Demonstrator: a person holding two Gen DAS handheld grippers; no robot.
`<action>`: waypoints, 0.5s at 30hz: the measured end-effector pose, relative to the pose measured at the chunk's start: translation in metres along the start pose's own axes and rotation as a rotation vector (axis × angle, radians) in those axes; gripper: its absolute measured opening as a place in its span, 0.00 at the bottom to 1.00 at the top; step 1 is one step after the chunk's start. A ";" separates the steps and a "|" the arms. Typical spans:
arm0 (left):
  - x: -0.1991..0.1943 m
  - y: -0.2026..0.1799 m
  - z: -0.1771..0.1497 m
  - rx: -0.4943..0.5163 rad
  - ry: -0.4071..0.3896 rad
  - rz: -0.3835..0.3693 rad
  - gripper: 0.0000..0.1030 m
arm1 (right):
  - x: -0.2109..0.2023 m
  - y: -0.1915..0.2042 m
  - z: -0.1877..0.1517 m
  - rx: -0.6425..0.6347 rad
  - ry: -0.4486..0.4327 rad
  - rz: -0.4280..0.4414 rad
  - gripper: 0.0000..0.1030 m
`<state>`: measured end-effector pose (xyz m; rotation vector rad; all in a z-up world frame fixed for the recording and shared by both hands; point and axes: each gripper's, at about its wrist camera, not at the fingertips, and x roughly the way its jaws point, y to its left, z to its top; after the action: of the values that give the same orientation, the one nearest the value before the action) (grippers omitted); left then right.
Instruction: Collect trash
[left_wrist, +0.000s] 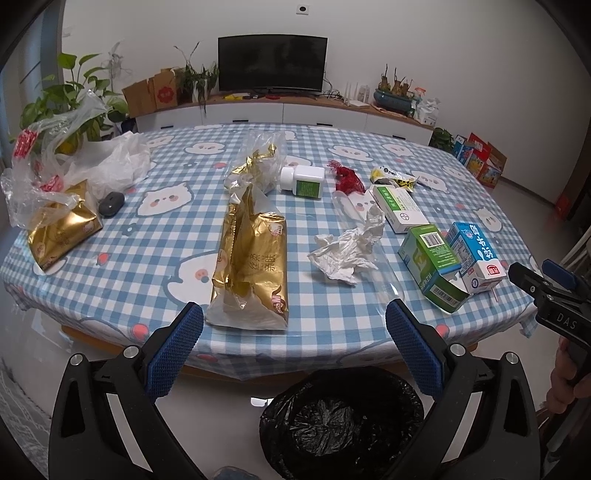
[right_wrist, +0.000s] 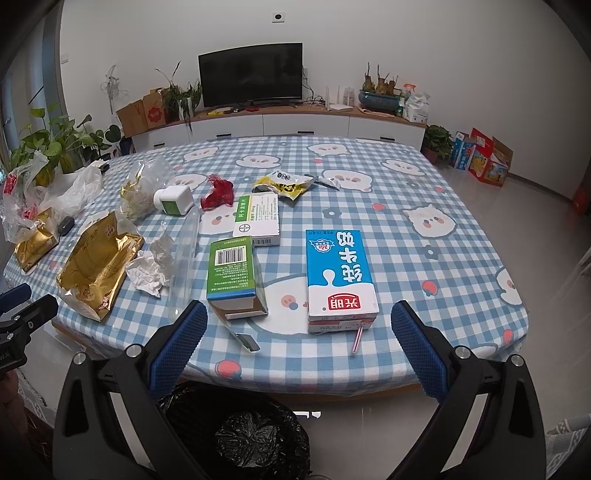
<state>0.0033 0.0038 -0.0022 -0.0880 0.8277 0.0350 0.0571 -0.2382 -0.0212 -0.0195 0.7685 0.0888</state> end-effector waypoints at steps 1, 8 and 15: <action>0.000 0.000 0.000 -0.001 0.001 -0.001 0.94 | 0.000 0.000 0.000 0.000 0.000 -0.001 0.93; 0.001 0.000 0.000 -0.001 0.007 -0.001 0.94 | 0.000 0.000 0.000 0.000 0.000 0.000 0.93; 0.002 0.000 0.000 0.000 0.007 -0.002 0.94 | 0.000 0.000 0.000 0.001 0.001 0.001 0.93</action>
<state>0.0046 0.0039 -0.0034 -0.0888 0.8349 0.0331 0.0575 -0.2385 -0.0209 -0.0183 0.7694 0.0897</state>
